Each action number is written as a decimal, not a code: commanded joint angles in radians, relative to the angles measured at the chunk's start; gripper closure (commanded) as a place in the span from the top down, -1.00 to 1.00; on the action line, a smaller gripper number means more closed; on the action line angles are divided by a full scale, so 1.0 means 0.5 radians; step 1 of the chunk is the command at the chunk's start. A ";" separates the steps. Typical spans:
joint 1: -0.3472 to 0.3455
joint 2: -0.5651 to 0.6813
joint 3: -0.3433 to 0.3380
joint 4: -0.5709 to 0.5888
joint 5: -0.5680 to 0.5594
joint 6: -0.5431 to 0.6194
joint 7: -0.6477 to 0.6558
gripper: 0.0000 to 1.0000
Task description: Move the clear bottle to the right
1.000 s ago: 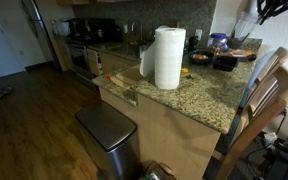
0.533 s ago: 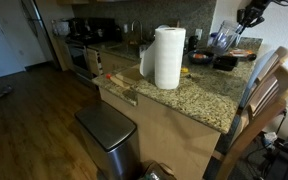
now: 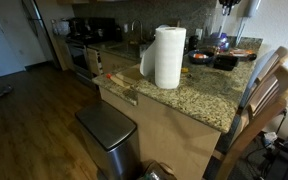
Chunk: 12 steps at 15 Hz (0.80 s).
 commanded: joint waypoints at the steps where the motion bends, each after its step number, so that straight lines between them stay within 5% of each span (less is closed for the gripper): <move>1: 0.028 0.300 -0.006 0.429 -0.371 -0.138 -0.023 -0.95; 4: -0.013 0.470 -0.078 0.534 -0.532 -0.204 -0.075 -0.95; 12: -0.351 0.712 -0.080 0.617 -0.083 -0.278 -0.128 -0.95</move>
